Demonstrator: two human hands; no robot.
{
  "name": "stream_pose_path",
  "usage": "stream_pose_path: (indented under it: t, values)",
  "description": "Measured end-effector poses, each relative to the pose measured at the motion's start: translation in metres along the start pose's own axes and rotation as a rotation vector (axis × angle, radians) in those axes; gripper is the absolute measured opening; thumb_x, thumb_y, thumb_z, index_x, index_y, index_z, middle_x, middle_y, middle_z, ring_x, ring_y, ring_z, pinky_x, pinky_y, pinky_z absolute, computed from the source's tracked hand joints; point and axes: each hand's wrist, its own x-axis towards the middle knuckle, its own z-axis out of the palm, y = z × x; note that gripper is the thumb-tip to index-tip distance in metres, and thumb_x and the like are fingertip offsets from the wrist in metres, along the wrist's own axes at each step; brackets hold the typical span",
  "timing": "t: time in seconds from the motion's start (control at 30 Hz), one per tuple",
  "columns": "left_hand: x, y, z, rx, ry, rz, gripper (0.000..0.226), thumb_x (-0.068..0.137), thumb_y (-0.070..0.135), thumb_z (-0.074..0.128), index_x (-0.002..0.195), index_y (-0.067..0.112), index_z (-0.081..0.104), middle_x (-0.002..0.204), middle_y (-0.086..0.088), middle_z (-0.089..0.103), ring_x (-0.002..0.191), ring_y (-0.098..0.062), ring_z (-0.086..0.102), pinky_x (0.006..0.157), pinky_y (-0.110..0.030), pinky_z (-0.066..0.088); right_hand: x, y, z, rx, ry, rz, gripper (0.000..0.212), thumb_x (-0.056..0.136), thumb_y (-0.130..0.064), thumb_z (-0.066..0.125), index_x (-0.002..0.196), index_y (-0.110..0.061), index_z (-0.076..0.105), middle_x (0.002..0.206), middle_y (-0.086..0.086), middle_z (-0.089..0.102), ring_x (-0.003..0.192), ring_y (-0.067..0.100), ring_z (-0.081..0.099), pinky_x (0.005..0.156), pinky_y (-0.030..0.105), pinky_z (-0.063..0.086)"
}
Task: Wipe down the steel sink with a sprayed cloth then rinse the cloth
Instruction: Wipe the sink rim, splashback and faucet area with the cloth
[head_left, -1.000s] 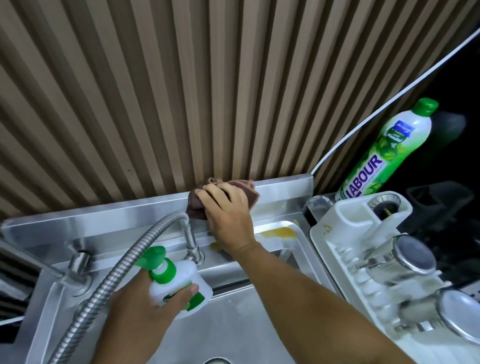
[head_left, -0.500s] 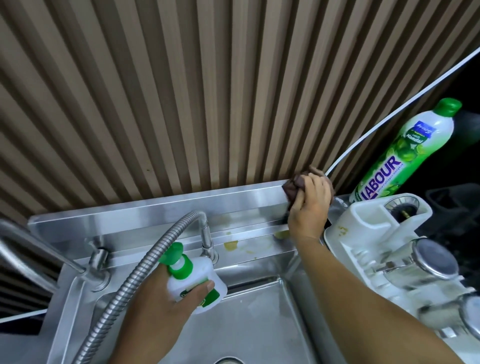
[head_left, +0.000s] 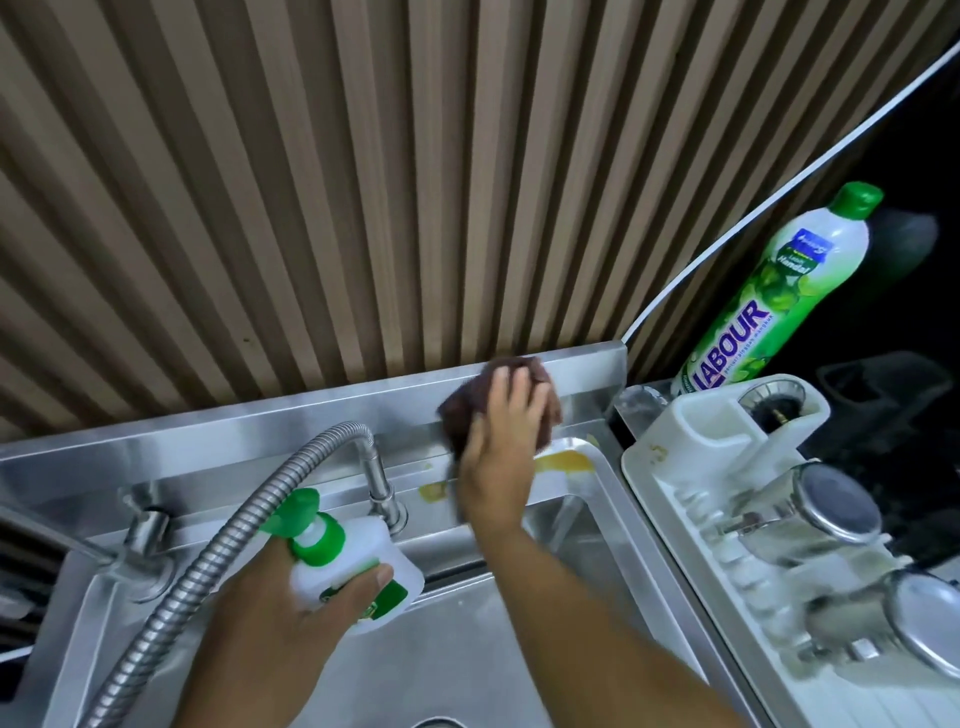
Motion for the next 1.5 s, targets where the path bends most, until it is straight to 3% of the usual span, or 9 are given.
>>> stream_pose_path:
  t: [0.13, 0.3, 0.5, 0.67, 0.8, 1.03, 1.17, 1.33, 1.5]
  values:
    - [0.002, 0.002, 0.001, -0.038, -0.009, 0.038, 0.056, 0.065, 0.025, 0.092, 0.111, 0.027, 0.061, 0.094, 0.018, 0.062, 0.085, 0.008, 0.055, 0.073, -0.012, 0.040, 0.064, 0.025, -0.023, 0.276, 0.292, 0.469, 0.056, 0.103, -0.027, 0.031, 0.156, -0.010, 0.030, 0.166, 0.010, 0.019, 0.154, 0.036, 0.007, 0.124, 0.047, 0.011]
    - [0.004, 0.000, -0.002, -0.039, -0.005, 0.035, 0.047, 0.064, 0.030, 0.092, 0.098, 0.030, 0.059, 0.095, 0.010, 0.062, 0.086, 0.002, 0.056, 0.072, -0.017, 0.041, 0.085, 0.018, -0.031, 0.326, 0.404, 0.670, 0.051, 0.108, -0.022, 0.032, 0.158, -0.017, 0.026, 0.168, 0.002, 0.012, 0.155, 0.027, 0.005, 0.121, 0.048, 0.018]
    - [0.005, -0.001, -0.006, -0.036, -0.014, 0.008, 0.050, 0.064, 0.036, 0.090, 0.103, 0.027, 0.061, 0.096, 0.006, 0.065, 0.089, -0.003, 0.061, 0.076, -0.032, 0.048, 0.008, -0.013, -0.001, 0.170, 0.106, 0.195, 0.055, 0.101, -0.019, 0.034, 0.155, -0.014, 0.034, 0.165, 0.008, 0.022, 0.153, 0.036, 0.005, 0.123, 0.042, 0.005]
    - [0.004, 0.000, -0.008, -0.005, -0.004, 0.016, 0.052, 0.065, 0.034, 0.091, 0.107, 0.025, 0.062, 0.098, 0.004, 0.066, 0.090, -0.003, 0.060, 0.071, -0.023, 0.045, -0.025, -0.021, 0.013, -0.164, -0.218, -0.460, 0.058, 0.092, -0.018, 0.043, 0.150, -0.021, 0.041, 0.157, 0.005, 0.040, 0.148, 0.042, 0.021, 0.119, 0.052, 0.009]
    - [0.002, 0.003, -0.011, 0.009, 0.005, 0.005, 0.048, 0.065, 0.037, 0.090, 0.101, 0.025, 0.062, 0.097, 0.006, 0.065, 0.090, -0.006, 0.059, 0.076, -0.035, 0.045, -0.040, 0.007, 0.010, -0.185, -0.276, -0.683, 0.055, 0.087, -0.007, 0.066, 0.139, -0.021, 0.058, 0.148, -0.001, 0.053, 0.146, 0.035, 0.030, 0.122, 0.048, 0.017]
    - [0.002, 0.006, -0.012, 0.010, 0.000, -0.006, 0.041, 0.064, 0.038, 0.090, 0.090, 0.031, 0.059, 0.093, 0.009, 0.064, 0.087, -0.004, 0.059, 0.074, -0.034, 0.046, -0.050, 0.028, -0.014, -0.115, -0.204, -0.167, 0.061, 0.089, -0.003, 0.068, 0.143, -0.019, 0.045, 0.146, 0.010, 0.054, 0.138, 0.038, 0.045, 0.096, 0.052, 0.054]
    - [0.002, 0.005, -0.012, 0.023, -0.004, -0.019, 0.043, 0.064, 0.040, 0.089, 0.093, 0.029, 0.059, 0.095, 0.009, 0.064, 0.087, -0.005, 0.060, 0.076, -0.037, 0.051, -0.028, 0.018, -0.022, 0.132, -0.012, 0.398, 0.053, 0.105, -0.024, 0.044, 0.156, -0.022, 0.032, 0.144, 0.015, 0.055, 0.121, 0.042, 0.057, 0.093, 0.042, 0.049]
    - [0.002, 0.006, -0.014, 0.000, -0.023, -0.013, 0.043, 0.068, 0.037, 0.088, 0.101, 0.028, 0.062, 0.094, 0.008, 0.067, 0.086, -0.001, 0.060, 0.069, -0.017, 0.043, 0.026, 0.022, -0.021, 0.331, 0.227, 0.725, 0.056, 0.107, -0.025, 0.034, 0.159, -0.010, 0.020, 0.159, 0.018, 0.035, 0.141, 0.038, 0.040, 0.114, 0.039, 0.034]
    - [0.000, 0.009, -0.018, -0.024, -0.033, 0.001, 0.034, 0.070, 0.032, 0.089, 0.088, 0.030, 0.060, 0.086, 0.010, 0.066, 0.081, 0.014, 0.057, 0.062, -0.009, 0.041, 0.024, 0.017, -0.019, 0.286, 0.250, 0.733, 0.054, 0.108, -0.018, 0.035, 0.159, -0.008, 0.019, 0.164, 0.014, 0.026, 0.147, 0.037, 0.030, 0.118, 0.036, 0.023]
